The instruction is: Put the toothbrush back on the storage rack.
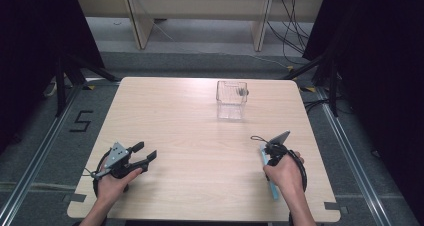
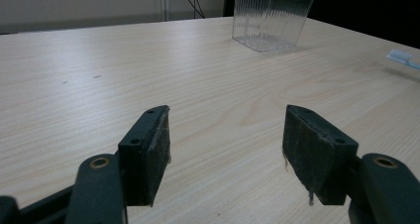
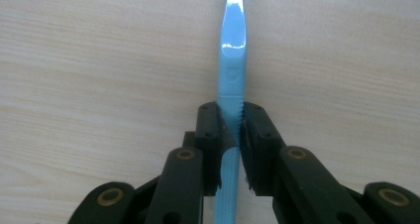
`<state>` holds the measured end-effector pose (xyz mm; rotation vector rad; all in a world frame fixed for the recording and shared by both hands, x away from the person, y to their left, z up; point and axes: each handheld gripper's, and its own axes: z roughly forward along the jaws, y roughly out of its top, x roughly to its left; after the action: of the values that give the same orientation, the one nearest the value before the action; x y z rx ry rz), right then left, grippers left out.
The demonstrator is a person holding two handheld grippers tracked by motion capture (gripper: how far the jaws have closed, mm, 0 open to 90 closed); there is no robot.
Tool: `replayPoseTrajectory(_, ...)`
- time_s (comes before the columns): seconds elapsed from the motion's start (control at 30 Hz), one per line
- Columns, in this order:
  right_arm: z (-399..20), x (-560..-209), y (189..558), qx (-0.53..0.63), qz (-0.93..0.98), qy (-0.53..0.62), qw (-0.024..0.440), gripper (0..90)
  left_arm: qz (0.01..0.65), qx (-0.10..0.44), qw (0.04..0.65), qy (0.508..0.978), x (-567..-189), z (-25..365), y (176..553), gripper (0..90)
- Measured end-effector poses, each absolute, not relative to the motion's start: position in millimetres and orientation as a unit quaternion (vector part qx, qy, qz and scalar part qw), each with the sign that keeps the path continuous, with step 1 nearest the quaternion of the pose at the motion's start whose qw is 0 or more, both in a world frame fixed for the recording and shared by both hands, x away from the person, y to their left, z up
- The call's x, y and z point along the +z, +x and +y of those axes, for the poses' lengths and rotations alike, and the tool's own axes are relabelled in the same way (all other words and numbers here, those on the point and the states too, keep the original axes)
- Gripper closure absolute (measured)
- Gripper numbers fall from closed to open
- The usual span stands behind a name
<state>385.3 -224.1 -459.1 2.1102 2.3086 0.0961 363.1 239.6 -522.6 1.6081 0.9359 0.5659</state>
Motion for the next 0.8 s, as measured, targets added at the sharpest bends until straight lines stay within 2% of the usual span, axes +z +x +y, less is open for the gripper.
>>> replayPoseTrajectory(0.07, -226, -455, 386, 0.045, 0.737, 0.674, -0.008, 79.2, 0.398, 0.238, 0.564, 0.683, -523, 239, 364, 34.5)
replayPoseTrajectory(0.1, -225, -453, 385, 0.047, 0.740, 0.670, 0.013, 79.1, 0.401, 0.238, 0.559, 0.686, -523, 239, 363, 34.5)
replayPoseTrajectory(0.23, -225, -449, 384, 0.078, 0.744, 0.663, 0.032, 79.1, 0.400, 0.238, 0.564, 0.682, -523, 239, 363, 34.5)
replayPoseTrajectory(0.8, -226, -432, 384, 0.147, 0.740, 0.653, 0.060, 79.1, 0.398, 0.242, 0.567, 0.680, -523, 237, 364, 34.6)
